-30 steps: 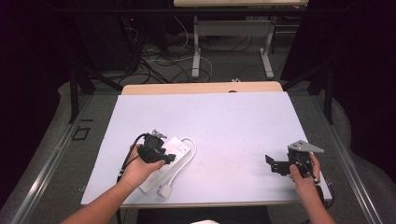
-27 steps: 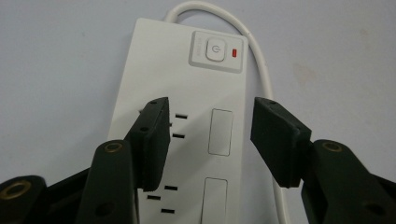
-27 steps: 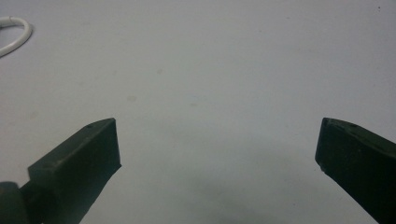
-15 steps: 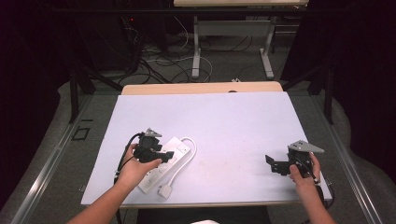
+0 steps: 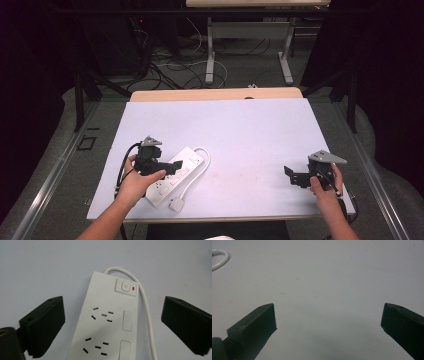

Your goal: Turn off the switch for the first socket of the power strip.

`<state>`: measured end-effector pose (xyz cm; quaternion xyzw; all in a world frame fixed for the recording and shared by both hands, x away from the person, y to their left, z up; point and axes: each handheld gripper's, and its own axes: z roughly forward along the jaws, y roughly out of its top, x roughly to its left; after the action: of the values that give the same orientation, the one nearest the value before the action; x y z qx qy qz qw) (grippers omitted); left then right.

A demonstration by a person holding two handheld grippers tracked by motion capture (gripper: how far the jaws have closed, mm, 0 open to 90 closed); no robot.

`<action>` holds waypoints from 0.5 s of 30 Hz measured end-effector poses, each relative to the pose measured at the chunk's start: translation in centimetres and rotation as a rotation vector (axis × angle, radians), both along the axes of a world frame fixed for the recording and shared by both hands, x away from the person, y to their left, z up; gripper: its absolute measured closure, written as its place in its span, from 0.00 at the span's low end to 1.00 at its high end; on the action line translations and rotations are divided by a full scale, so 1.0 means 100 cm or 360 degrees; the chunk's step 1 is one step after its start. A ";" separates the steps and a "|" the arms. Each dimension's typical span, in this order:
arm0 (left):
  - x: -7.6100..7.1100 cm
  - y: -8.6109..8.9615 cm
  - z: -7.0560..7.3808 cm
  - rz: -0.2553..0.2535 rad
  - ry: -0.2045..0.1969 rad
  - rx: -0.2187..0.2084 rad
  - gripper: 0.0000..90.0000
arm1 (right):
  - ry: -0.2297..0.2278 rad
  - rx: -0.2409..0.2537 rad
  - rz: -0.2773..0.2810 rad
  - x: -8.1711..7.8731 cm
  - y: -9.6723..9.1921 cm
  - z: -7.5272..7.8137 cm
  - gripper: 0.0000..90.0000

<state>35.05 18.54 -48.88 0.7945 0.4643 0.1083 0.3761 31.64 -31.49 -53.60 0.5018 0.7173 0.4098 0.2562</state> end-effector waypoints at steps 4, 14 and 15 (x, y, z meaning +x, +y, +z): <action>-0.004 0.004 0.003 0.0036 -0.0049 -0.0028 0.00 | -0.0005 -0.0005 0.0001 0.000 0.000 0.000 0.00; -0.007 0.014 0.009 0.0086 -0.0104 -0.0104 0.00 | -0.0002 0.0008 0.0000 -0.001 -0.003 0.002 0.00; -0.008 0.015 0.010 0.0097 -0.0100 -0.0111 0.00 | -0.0005 0.0004 0.0004 -0.001 -0.003 0.002 0.00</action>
<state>34.26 20.04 -47.89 0.7625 0.4798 0.1284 0.4145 31.59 -31.79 -53.44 0.5005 0.7171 0.4119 0.2563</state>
